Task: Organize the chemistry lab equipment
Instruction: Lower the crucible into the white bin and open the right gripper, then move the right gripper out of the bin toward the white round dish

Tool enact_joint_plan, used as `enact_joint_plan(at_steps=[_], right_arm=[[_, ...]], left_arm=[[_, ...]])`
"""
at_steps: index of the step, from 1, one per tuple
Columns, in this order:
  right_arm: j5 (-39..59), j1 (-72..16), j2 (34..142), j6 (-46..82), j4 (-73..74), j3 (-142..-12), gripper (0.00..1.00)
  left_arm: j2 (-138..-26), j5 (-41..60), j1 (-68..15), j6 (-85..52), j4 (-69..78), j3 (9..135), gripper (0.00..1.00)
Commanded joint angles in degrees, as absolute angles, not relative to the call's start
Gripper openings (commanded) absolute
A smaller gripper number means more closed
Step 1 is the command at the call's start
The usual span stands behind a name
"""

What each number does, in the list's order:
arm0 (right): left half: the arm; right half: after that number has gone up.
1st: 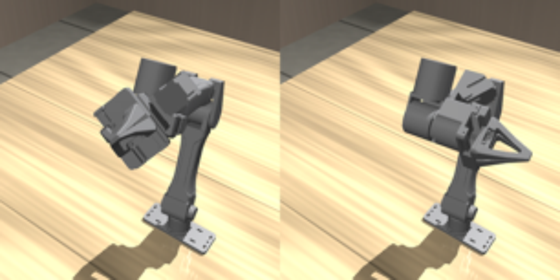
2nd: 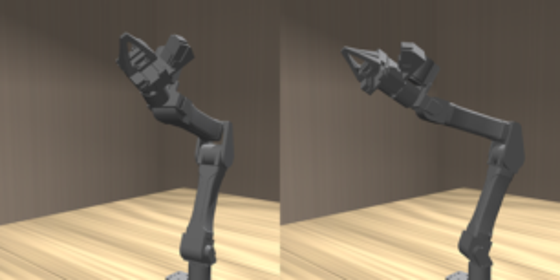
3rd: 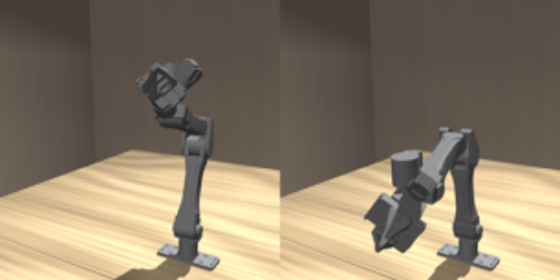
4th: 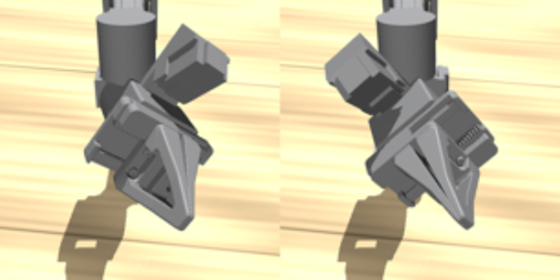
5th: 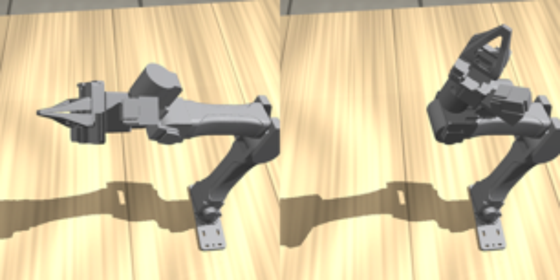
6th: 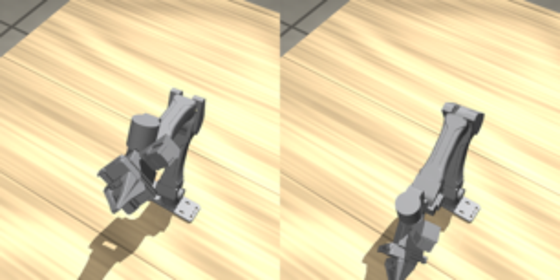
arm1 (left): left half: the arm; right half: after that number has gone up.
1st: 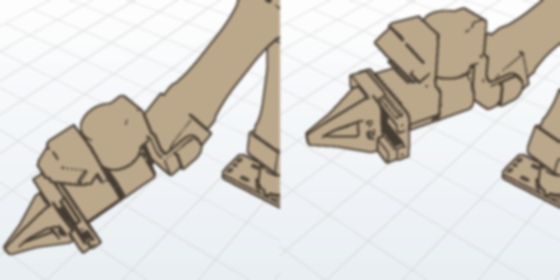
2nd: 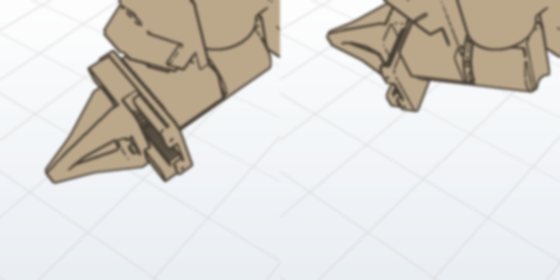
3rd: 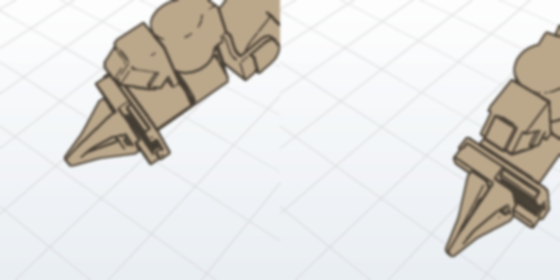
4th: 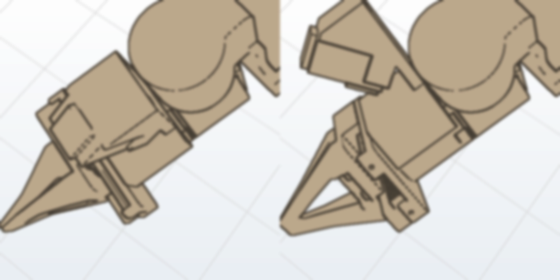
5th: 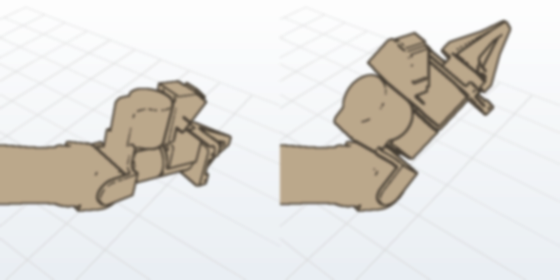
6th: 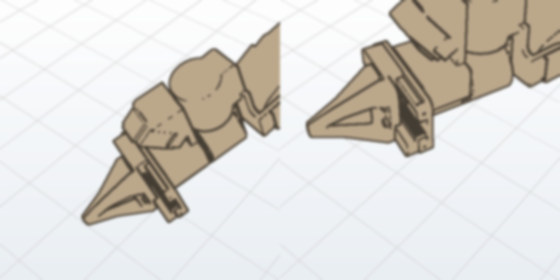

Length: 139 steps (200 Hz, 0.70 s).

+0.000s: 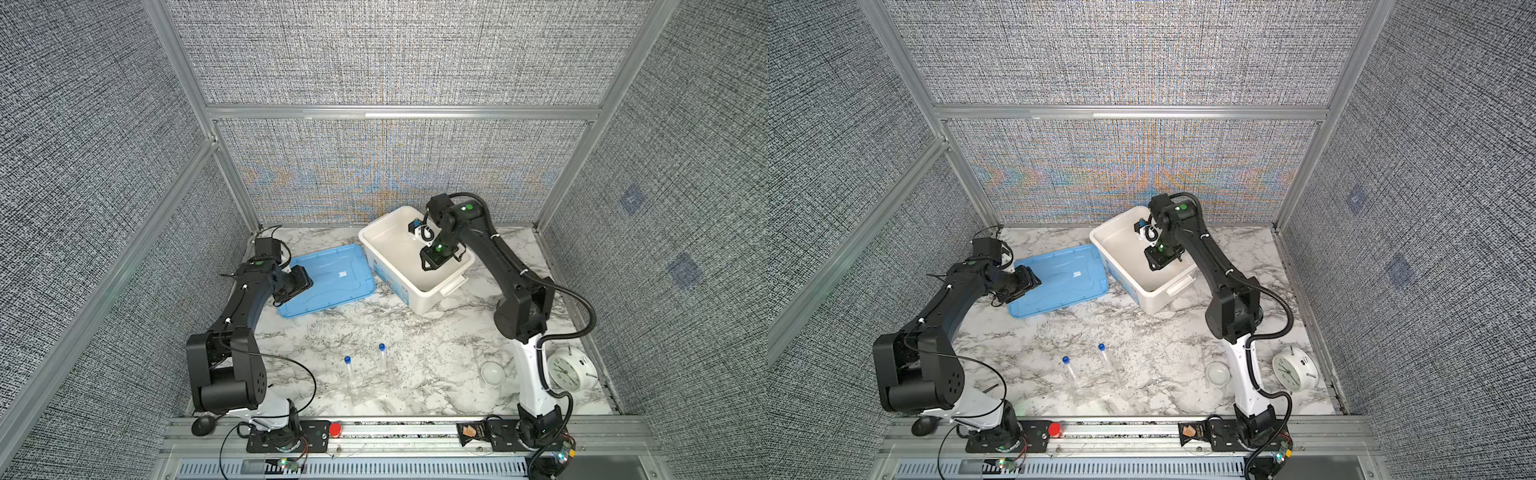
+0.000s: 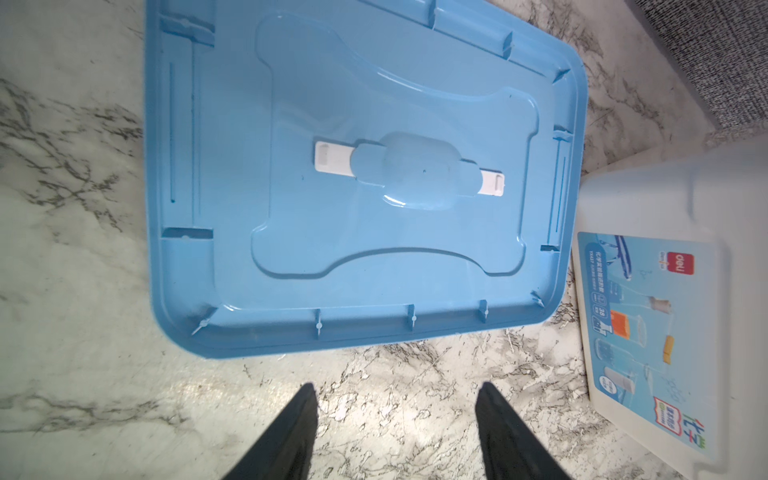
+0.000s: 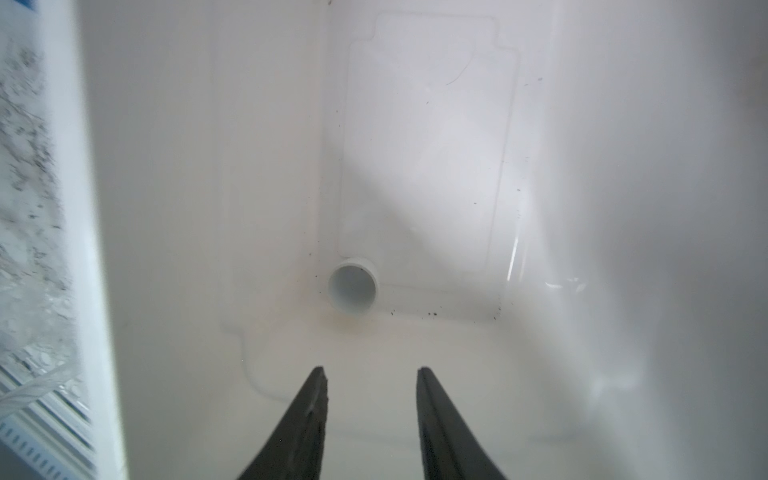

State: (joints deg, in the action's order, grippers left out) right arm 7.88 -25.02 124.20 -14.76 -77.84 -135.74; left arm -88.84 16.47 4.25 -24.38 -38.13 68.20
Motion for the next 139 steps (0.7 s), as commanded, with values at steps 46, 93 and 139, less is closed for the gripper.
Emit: enact_joint_plan(at_steps=[46, 93, 139], right_arm=[[-4.6, -22.2, 92.6, 6.2, -64.2, -102.6, 0.53], [-7.2, -21.9, 70.5, 28.5, -61.5, -76.1, 0.75], [-2.4, -22.0, 65.2, 47.9, -64.5, -57.9, 0.81]], left_arm=[[-89.9, 15.7, 4.2, -24.3, -35.6, 69.4, 0.62], [-91.8, 14.9, 4.3, -24.8, -33.2, 69.0, 0.63], [-94.0, 15.5, 4.3, -24.4, -32.3, 71.1, 0.69]])
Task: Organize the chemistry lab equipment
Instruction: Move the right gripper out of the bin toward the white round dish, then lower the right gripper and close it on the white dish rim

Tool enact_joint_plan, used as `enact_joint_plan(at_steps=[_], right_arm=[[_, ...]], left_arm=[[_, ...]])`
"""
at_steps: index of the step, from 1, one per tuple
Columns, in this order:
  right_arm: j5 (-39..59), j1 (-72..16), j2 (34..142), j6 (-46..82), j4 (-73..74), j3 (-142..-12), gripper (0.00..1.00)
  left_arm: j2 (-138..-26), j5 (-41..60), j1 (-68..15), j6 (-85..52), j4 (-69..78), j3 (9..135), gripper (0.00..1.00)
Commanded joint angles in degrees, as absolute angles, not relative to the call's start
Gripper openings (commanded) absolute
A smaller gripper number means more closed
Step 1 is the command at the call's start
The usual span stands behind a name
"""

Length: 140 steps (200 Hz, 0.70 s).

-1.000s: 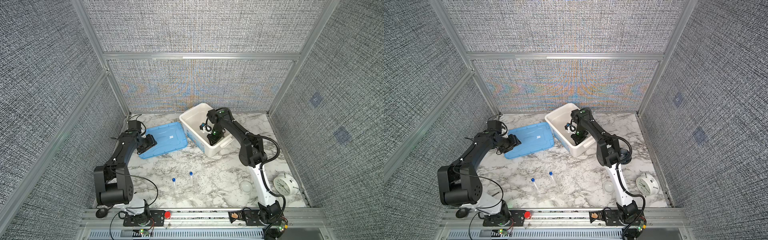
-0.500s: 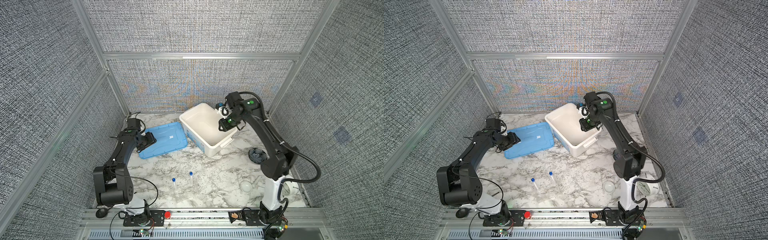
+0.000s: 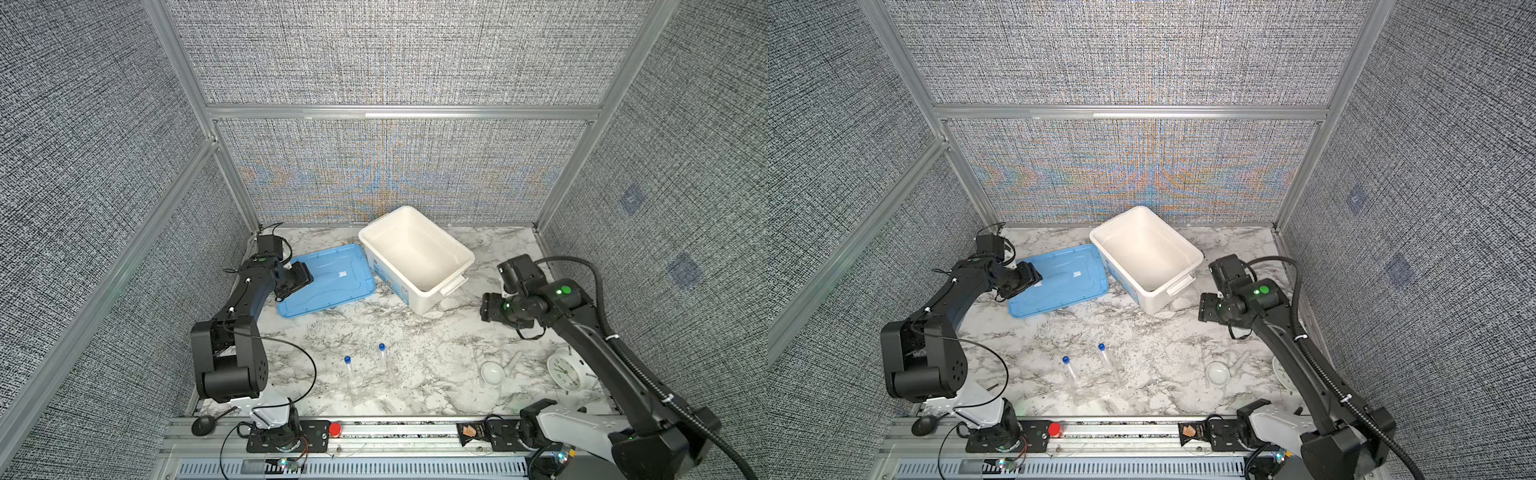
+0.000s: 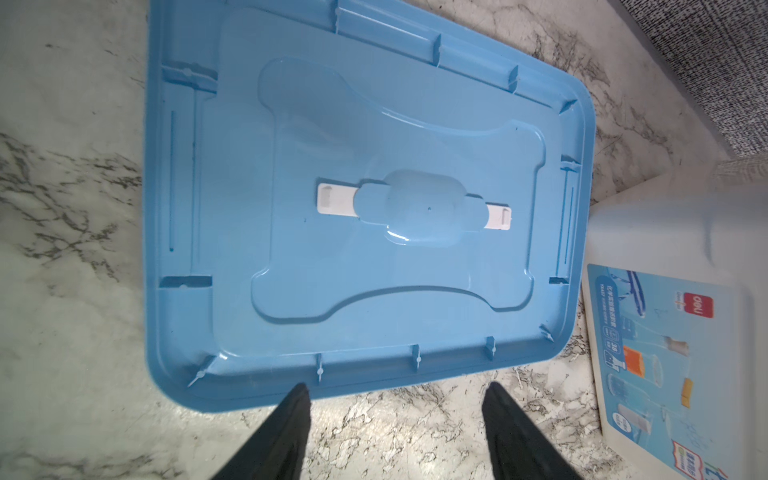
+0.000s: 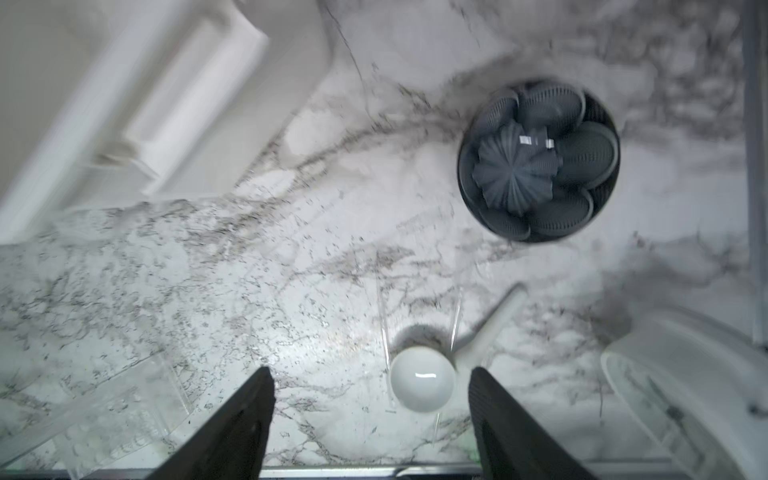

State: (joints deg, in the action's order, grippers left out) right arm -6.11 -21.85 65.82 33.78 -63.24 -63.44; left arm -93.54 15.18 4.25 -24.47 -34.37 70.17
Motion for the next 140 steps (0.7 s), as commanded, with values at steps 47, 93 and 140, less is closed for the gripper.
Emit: enact_joint_plan(at_steps=[47, 93, 140], right_arm=[[1.3, -21.9, 63.4, 62.0, -64.2, -45.3, 0.93], [3.7, -20.3, 64.9, 63.1, -56.8, -37.5, 0.93], [3.1, -18.6, 70.5, 57.8, -52.3, -40.2, 0.93]], left_arm=[[-94.0, 14.8, 4.2, -24.7, -32.1, 71.5, 0.7], [-94.1, 14.7, 4.3, -24.0, -32.8, 70.8, 0.7], [-94.6, 15.7, 4.3, -24.1, -32.8, 71.4, 0.71]])
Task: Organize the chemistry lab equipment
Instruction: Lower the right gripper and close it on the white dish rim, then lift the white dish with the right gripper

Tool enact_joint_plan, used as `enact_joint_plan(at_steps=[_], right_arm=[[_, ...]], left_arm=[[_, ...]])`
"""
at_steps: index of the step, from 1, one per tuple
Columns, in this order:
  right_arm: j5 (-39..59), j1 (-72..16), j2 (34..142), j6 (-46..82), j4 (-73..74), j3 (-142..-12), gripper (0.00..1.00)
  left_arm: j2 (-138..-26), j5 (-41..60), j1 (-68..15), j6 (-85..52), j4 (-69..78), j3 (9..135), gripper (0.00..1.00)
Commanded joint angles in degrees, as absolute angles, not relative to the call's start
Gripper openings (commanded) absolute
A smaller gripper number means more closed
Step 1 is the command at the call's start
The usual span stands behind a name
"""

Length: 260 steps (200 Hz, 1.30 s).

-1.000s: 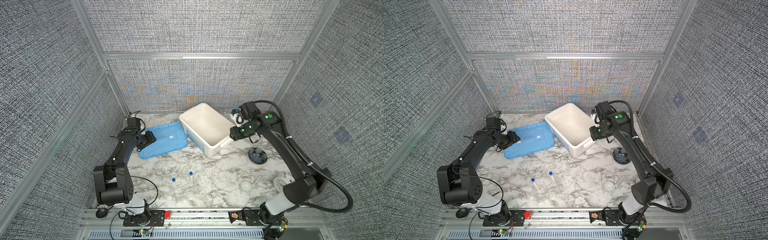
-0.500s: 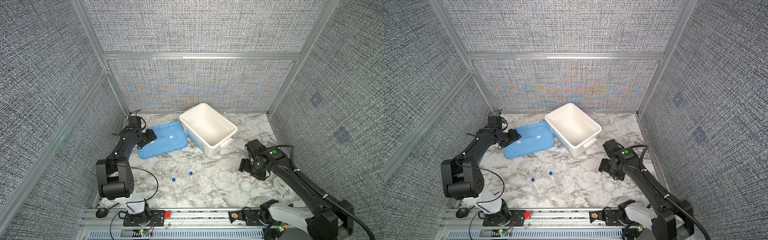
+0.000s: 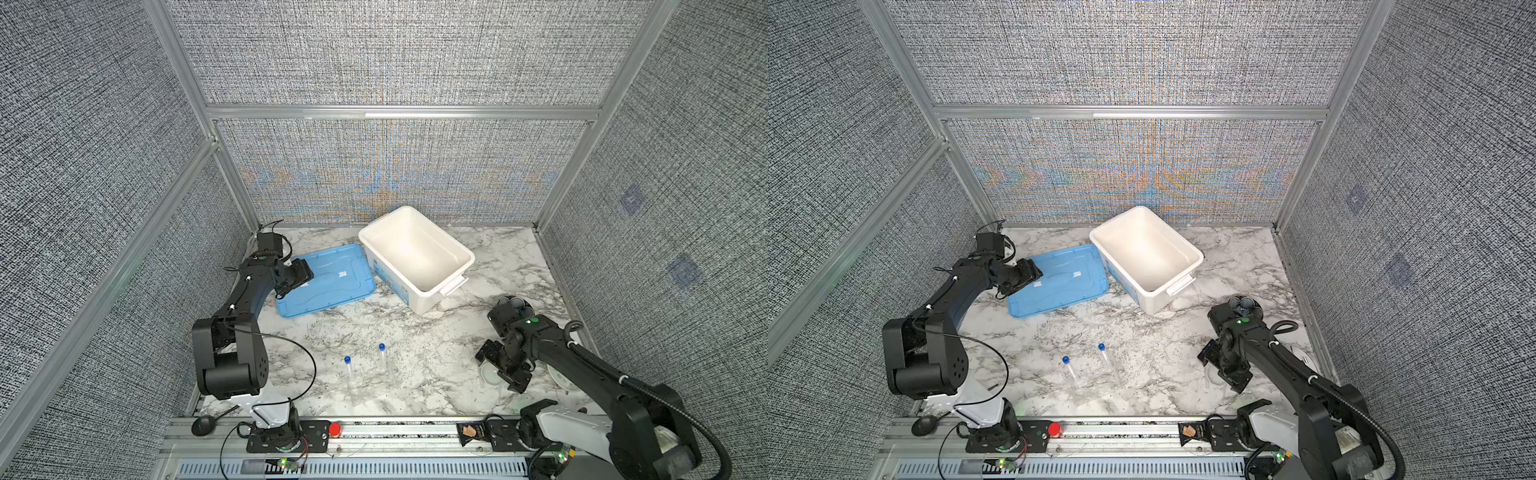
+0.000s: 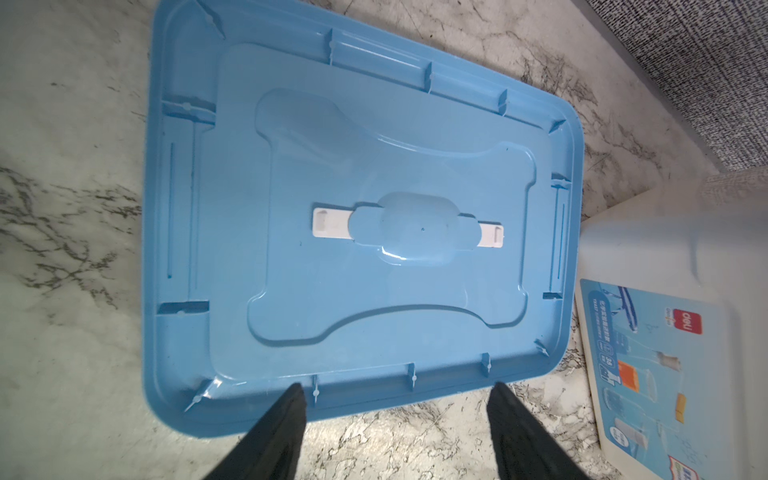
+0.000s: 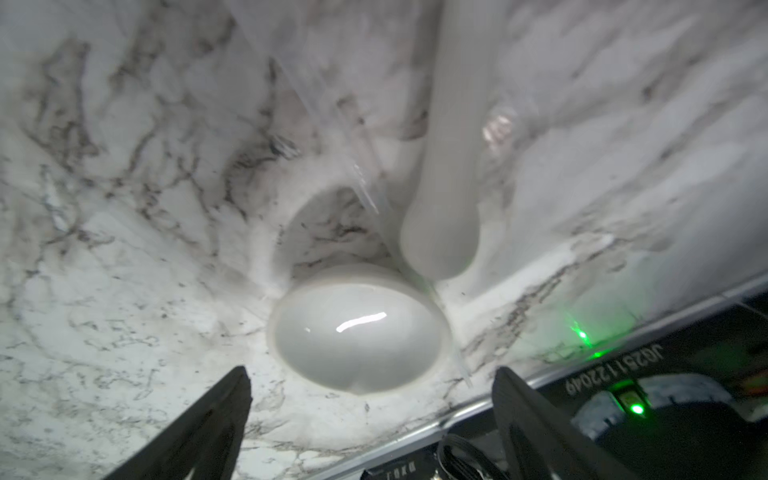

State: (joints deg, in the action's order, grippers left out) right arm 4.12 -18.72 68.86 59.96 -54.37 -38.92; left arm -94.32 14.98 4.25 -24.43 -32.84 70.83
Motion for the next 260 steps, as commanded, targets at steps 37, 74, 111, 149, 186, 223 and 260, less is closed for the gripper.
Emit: enact_joint_plan(at_steps=[37, 74, 111, 149, 186, 223, 260], right_arm=[[0.5, -18.6, 69.8, 58.7, -53.9, -38.6, 0.92], [1.5, -18.6, 68.1, 56.8, -53.8, -36.6, 0.89], [2.1, -18.9, 67.0, 56.7, -51.3, -34.1, 0.87], [4.4, -19.6, 70.5, 54.5, -47.6, -33.8, 0.81], [4.4, -20.1, 69.1, 53.3, -47.8, -34.0, 0.75], [4.7, -20.2, 68.3, 53.0, -47.7, -33.7, 0.69], [6.3, -21.2, 68.2, 51.1, -46.8, -34.2, 0.62]], left_arm=[[-94.8, 16.6, 4.2, -24.3, -32.4, 71.1, 0.71], [-95.6, 16.9, 4.3, -24.3, -32.8, 71.5, 0.71], [-96.5, 18.0, 4.3, -24.8, -33.5, 72.2, 0.7], [-96.3, 19.1, 4.3, -24.9, -34.4, 72.7, 0.7], [-95.7, 19.2, 4.3, -25.1, -35.6, 73.0, 0.7], [-95.7, 19.0, 4.3, -25.3, -35.2, 72.4, 0.7], [-96.4, 19.4, 4.2, -25.9, -34.3, 72.3, 0.69]])
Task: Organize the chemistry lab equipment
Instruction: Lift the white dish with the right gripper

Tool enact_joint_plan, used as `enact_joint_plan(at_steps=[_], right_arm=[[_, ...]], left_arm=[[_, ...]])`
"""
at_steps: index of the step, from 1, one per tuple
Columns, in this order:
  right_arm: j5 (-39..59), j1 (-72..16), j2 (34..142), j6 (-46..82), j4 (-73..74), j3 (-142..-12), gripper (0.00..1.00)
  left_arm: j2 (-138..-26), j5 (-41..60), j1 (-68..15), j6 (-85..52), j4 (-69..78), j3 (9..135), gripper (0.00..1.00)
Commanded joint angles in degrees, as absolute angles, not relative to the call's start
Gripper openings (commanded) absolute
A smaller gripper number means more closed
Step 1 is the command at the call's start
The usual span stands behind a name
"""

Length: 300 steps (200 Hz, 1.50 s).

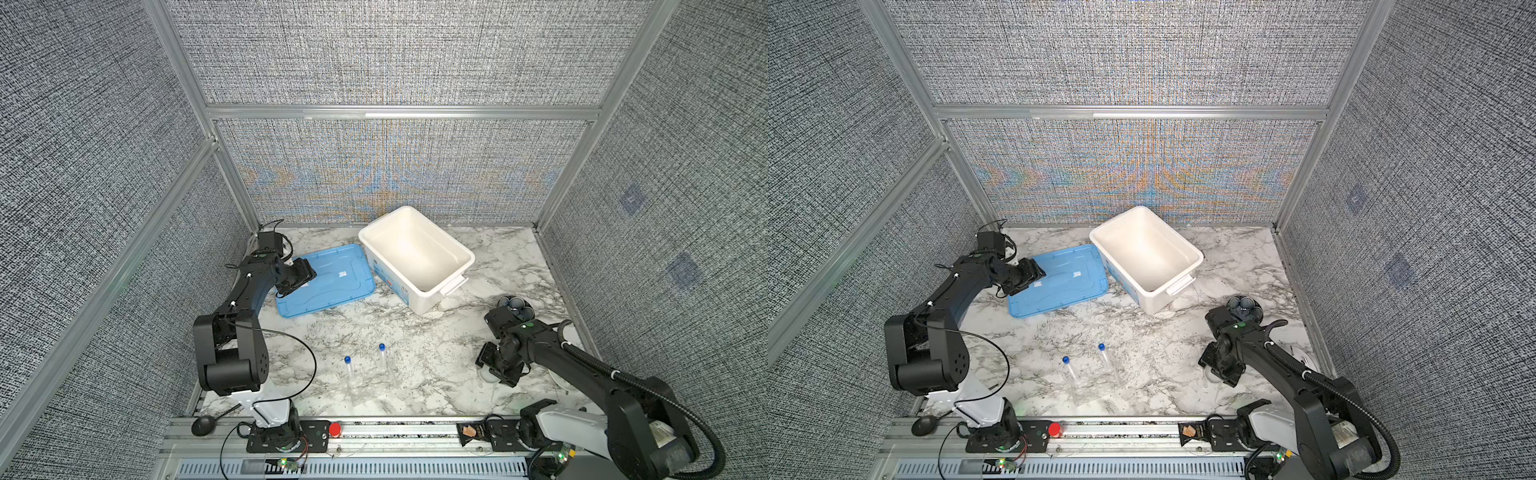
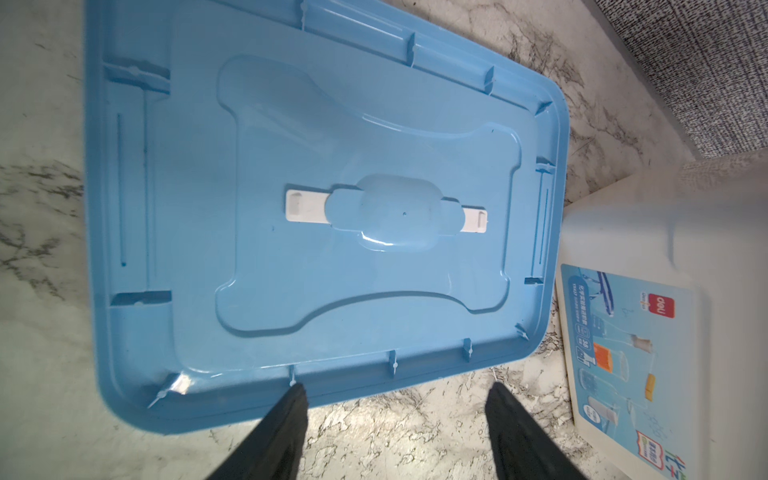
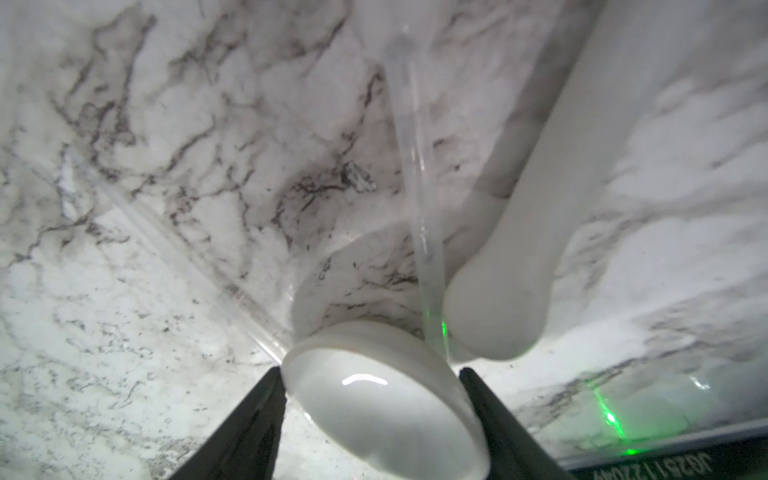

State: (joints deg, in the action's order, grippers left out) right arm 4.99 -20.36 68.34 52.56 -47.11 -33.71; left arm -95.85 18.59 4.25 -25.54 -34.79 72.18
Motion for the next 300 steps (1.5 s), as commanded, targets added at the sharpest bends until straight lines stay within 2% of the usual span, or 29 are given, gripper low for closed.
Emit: enact_joint_plan(at_steps=[1, 51, 144, 189, 235, 300], right_arm=[[6.2, -21.3, 68.2, 51.1, -46.9, -34.3, 0.62], [4.9, -24.6, 67.4, 50.5, -46.3, -35.6, 0.59], [5.0, -25.2, 69.5, 48.2, -46.3, -37.5, 0.65], [5.1, -26.4, 68.6, 45.4, -46.3, -39.9, 0.76], [4.6, -27.6, 73.2, 41.0, -45.1, -39.4, 0.88], [6.4, -28.8, 78.2, 40.4, -40.5, -38.1, 0.86]], left_arm=[[-96.4, 19.4, 4.2, -25.9, -34.4, 72.3, 0.69], [-97.2, 19.7, 4.3, -25.8, -34.5, 72.7, 0.69], [-97.3, 19.8, 4.2, -25.4, -34.5, 72.5, 0.69], [-97.5, 20.0, 4.2, -25.2, -34.1, 72.0, 0.68], [-97.2, 19.9, 4.3, -25.2, -33.8, 71.7, 0.69], [-96.8, 19.0, 4.2, -25.0, -33.6, 71.2, 0.69]])
